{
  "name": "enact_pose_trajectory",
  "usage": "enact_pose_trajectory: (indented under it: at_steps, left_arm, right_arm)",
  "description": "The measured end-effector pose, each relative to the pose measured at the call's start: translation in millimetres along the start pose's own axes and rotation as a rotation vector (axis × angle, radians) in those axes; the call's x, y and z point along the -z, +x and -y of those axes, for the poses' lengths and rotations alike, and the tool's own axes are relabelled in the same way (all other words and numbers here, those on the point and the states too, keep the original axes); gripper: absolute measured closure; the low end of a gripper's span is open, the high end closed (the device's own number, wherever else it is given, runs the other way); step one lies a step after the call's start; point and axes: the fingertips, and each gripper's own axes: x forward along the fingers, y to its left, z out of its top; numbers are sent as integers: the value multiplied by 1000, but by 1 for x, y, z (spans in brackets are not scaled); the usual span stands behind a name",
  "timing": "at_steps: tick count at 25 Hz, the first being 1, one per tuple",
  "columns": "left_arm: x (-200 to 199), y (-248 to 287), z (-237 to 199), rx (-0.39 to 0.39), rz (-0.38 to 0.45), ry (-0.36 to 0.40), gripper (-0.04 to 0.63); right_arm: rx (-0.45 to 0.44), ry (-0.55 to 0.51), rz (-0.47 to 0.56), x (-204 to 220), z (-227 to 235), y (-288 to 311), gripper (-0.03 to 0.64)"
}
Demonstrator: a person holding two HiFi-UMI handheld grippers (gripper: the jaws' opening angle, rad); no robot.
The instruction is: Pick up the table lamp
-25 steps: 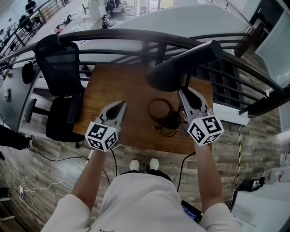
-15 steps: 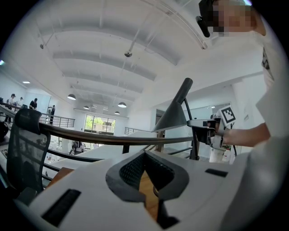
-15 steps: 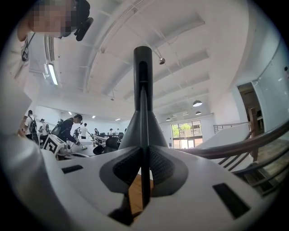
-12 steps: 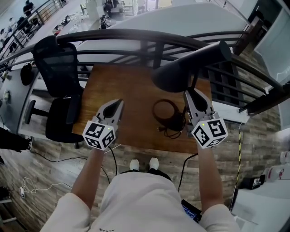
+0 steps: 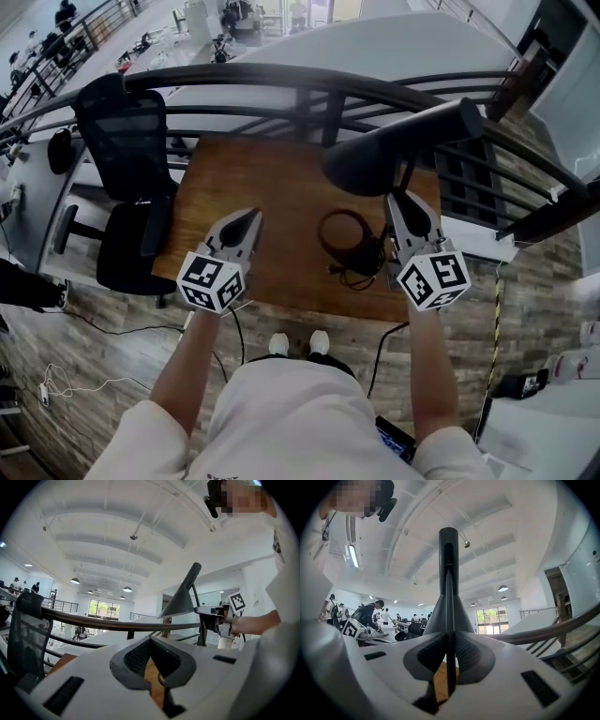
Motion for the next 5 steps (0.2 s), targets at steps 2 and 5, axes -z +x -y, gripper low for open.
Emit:
enact_pose_trajectory:
  at_steps: [2, 5]
  left_arm:
    - [0, -1, 0, -2, -1, 0, 589]
    - [4, -4, 0, -5, -8, -6, 589]
  right_arm:
    - [-1, -1, 2, -1, -1, 0, 557]
    - [-4, -1, 0, -2, -4, -2, 557]
